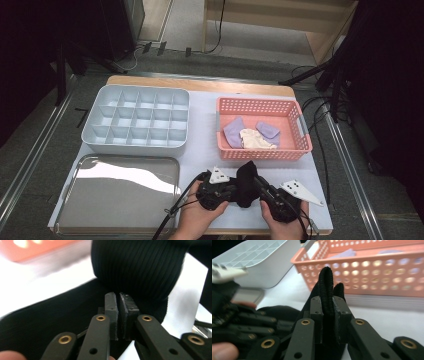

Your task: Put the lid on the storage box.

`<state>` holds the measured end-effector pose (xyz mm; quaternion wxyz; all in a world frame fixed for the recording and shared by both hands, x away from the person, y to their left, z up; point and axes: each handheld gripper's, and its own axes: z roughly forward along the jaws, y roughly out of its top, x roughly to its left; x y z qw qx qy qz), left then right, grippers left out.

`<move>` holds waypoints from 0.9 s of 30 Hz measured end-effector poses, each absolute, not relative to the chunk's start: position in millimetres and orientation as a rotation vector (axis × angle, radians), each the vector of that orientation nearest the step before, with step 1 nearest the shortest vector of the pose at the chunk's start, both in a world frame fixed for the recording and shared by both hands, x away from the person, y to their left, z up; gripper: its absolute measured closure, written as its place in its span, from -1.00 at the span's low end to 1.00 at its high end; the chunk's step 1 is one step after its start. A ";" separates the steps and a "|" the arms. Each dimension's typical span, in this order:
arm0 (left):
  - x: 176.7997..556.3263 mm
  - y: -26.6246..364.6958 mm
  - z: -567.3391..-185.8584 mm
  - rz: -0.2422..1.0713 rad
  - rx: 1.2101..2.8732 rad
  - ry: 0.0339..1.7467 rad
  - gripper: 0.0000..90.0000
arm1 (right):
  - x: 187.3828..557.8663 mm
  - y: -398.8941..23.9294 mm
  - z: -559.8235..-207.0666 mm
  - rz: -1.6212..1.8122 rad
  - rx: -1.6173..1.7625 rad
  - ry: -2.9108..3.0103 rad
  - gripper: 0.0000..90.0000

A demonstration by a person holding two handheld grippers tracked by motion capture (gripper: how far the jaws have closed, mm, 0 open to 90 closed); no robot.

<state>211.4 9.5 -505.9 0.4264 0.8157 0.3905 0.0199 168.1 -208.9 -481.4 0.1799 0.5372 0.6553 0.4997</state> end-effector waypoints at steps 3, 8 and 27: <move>212.6 31.4 -497.2 0.066 1.988 1.002 0.72 | 168.6 -196.8 -483.3 1.417 1.497 1.882 0.77; 213.9 73.3 -487.4 0.105 1.895 1.067 0.70 | 169.0 -173.9 -486.3 1.418 1.475 1.933 0.77; 227.0 100.5 -505.2 0.038 1.920 1.182 0.68 | 173.2 -108.1 -507.5 1.513 1.332 2.167 0.40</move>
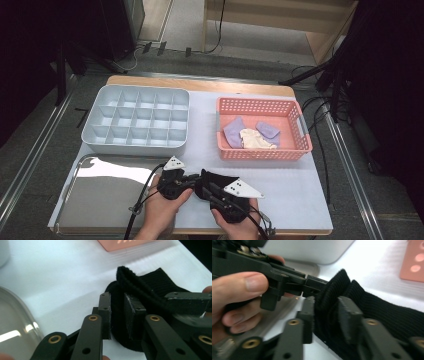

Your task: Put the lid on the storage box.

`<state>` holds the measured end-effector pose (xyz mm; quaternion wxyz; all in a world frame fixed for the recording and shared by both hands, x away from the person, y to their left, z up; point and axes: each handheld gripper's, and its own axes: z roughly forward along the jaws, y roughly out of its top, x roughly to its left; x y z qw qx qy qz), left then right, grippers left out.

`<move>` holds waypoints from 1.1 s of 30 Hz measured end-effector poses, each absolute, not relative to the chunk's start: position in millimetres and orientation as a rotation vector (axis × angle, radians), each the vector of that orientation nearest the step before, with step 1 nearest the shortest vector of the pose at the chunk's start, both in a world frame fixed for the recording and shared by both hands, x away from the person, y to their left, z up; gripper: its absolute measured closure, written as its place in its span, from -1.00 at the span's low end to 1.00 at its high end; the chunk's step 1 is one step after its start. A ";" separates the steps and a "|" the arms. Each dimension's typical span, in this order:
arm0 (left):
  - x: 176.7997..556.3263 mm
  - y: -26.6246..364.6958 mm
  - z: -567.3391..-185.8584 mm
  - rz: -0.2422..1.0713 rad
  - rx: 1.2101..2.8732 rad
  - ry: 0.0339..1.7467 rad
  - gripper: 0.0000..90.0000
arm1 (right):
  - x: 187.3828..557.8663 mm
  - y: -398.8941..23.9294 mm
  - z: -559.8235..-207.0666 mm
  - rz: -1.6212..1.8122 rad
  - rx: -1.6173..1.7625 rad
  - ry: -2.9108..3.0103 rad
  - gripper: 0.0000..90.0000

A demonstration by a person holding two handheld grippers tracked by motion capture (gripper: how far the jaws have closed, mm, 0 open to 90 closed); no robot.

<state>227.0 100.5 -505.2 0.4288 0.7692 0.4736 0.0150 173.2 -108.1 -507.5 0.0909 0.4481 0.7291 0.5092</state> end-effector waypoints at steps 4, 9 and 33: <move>229.6 115.3 -501.8 0.059 1.890 1.193 0.59 | 166.8 -129.6 -492.6 1.608 1.282 2.095 0.30; 229.4 120.8 -501.7 0.046 1.875 1.197 0.57 | 163.3 -167.0 -488.6 1.447 1.434 1.997 0.30; 221.9 85.5 -512.3 -0.001 1.974 1.112 0.68 | 175.2 -203.6 -523.4 1.366 1.687 1.968 0.89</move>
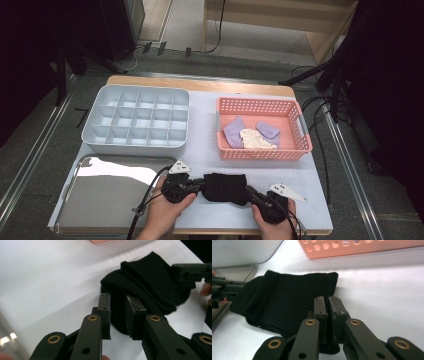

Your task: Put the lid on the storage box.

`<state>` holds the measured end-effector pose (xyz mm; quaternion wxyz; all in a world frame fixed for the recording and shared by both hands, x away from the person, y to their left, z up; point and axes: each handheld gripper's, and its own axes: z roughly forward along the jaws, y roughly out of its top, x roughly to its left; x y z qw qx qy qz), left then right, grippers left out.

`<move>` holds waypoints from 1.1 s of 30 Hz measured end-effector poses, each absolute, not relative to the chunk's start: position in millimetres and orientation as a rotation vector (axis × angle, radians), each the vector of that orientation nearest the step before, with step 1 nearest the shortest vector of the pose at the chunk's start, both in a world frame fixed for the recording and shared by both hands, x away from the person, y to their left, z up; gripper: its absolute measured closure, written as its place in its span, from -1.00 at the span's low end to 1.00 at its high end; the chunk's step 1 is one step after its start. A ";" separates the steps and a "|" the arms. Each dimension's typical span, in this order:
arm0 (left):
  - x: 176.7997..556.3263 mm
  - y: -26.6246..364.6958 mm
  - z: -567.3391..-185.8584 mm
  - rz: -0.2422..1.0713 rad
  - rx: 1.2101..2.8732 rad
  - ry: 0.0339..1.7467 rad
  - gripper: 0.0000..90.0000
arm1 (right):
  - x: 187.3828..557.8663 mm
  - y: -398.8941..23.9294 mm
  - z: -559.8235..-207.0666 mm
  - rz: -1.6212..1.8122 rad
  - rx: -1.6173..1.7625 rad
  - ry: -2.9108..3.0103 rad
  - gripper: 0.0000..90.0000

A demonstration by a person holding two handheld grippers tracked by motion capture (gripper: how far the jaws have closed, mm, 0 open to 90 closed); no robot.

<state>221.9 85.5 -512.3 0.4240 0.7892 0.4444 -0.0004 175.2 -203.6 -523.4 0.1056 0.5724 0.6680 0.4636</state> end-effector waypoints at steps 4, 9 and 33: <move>223.1 90.3 -509.7 0.014 1.946 1.123 0.60 | 175.5 -210.0 -521.4 1.404 1.706 1.959 0.76; 223.6 100.8 -502.7 0.038 1.883 1.117 0.54 | 170.3 -217.3 -513.2 1.432 1.691 1.915 0.83; 217.8 85.5 -512.3 0.056 2.002 1.079 0.56 | 164.4 -128.1 -513.0 1.437 1.455 2.083 0.52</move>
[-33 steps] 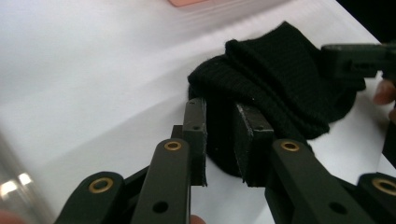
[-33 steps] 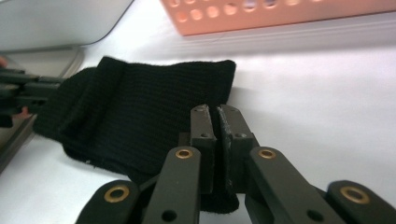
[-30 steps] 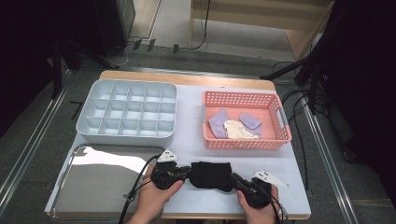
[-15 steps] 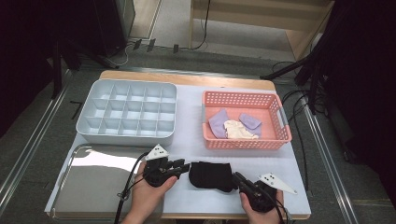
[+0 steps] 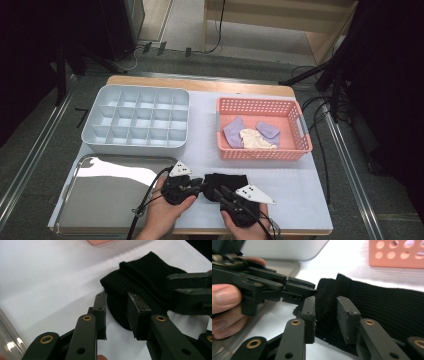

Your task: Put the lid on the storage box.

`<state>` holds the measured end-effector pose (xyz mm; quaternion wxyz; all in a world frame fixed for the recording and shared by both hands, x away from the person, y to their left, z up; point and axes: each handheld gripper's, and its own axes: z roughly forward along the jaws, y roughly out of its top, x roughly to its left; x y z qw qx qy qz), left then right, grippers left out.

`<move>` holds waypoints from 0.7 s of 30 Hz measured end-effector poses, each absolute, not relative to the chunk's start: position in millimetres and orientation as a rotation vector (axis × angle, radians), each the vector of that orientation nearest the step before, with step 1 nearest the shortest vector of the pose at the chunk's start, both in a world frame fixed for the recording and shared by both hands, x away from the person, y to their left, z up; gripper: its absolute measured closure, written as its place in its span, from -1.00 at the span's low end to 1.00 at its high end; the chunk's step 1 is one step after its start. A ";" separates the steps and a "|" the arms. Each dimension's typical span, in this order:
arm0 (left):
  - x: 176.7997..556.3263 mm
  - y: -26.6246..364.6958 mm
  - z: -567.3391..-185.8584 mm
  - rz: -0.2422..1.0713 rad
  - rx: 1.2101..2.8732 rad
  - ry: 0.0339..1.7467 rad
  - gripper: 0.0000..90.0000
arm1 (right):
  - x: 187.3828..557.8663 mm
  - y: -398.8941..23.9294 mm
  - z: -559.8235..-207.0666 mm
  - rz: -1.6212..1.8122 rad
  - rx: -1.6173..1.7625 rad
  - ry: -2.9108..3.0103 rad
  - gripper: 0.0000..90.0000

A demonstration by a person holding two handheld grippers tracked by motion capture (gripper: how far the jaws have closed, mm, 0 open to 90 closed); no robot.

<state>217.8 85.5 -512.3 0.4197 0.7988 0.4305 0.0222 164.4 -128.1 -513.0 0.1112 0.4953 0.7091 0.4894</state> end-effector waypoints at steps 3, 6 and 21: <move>217.1 85.8 -512.2 0.064 2.007 1.080 0.56 | 167.1 -123.5 -518.5 1.402 1.494 2.092 0.52; 216.9 87.7 -512.1 0.060 2.010 1.083 0.55 | 167.8 -122.2 -521.7 1.392 1.495 2.115 0.69; 215.3 87.0 -512.6 0.058 2.002 1.078 0.56 | 159.2 -117.5 -503.3 1.510 1.437 2.105 0.89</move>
